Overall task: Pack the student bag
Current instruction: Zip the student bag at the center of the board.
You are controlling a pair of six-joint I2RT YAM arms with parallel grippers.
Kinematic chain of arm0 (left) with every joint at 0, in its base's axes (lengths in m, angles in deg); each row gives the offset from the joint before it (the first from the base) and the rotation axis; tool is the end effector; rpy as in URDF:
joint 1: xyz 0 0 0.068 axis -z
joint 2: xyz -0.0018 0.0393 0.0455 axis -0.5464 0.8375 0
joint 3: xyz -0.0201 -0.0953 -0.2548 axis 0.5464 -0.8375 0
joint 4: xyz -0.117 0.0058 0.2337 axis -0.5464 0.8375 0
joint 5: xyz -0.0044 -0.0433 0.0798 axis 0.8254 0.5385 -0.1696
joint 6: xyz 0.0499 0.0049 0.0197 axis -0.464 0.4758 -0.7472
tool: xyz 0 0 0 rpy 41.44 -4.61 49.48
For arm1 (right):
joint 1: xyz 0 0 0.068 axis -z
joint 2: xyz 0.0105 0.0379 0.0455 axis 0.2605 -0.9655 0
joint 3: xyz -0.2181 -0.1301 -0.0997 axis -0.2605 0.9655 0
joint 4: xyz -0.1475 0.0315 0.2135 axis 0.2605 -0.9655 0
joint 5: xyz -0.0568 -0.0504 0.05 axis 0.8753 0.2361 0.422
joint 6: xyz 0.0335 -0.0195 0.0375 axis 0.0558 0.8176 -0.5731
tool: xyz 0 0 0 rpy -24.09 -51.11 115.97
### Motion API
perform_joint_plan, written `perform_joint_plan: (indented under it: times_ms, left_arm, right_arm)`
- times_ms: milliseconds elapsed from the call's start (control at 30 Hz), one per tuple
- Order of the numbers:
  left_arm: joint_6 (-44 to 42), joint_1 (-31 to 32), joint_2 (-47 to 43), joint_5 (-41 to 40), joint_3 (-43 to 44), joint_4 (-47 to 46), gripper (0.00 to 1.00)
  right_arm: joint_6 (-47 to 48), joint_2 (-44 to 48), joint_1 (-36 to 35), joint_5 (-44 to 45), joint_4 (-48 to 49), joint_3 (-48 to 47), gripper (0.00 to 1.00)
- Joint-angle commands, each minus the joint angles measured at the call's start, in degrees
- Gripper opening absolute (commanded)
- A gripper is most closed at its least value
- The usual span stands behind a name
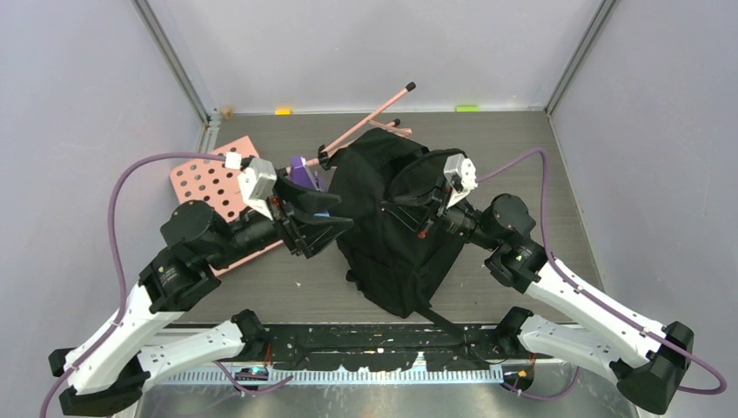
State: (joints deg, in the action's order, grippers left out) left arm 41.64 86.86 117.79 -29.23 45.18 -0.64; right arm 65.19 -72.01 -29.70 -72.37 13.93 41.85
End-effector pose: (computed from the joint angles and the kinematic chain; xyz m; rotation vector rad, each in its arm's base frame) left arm 0.0707 -0.1082 0.4692 0.6160 1.4145 -1.1847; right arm 0.1345 0.1521 0.3793 -0.7122 1.2168 1.0784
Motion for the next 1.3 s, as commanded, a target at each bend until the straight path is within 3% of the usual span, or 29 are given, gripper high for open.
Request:
perform_joint_plan:
  times_ms: [0,133,700,767,867,933,1167,1267]
  left_arm:
    - [-5.94,0.05,3.72,-3.04,-1.93,1.8,0.56]
    - [-5.49,1.08,7.4,-2.83,-1.67,2.67,0.56]
    - [-8.48,9.4,12.96,-16.86,-4.43,-5.91,0.57]
    - [-8.05,9.53,13.63,-18.57,-4.56,-6.11,0.51]
    - [-8.06,9.73,13.65,-18.9,-4.69,-6.43,0.15]
    - [-8.5,9.94,13.25,-18.15,-5.01,-6.47,0.0]
    - [-11.06,10.0,7.77,-13.55,-8.77,-5.01,0.0]
    - [-12.77,10.0,6.41,-9.82,-8.3,-0.36,0.0]
  right_arm:
    - [-3.58,-0.36,0.24,5.04,-1.2,-2.69,0.01]
    - [-4.2,-0.17,0.29,5.67,-2.96,-4.78,0.01]
    - [-2.77,-1.58,-0.72,6.51,-9.74,-10.93,0.01]
    - [-2.69,-1.81,-1.1,6.58,-9.93,-11.34,0.01]
    - [-2.13,-1.89,-1.91,7.51,-11.08,-12.21,0.01]
    - [-1.96,-1.81,-2.1,9.51,-11.97,-12.72,0.01]
    - [-1.85,-0.62,-2.2,23.34,-15.02,-14.2,0.01]
    - [-1.9,-0.95,-2.08,25.4,-15.05,-15.28,0.01]
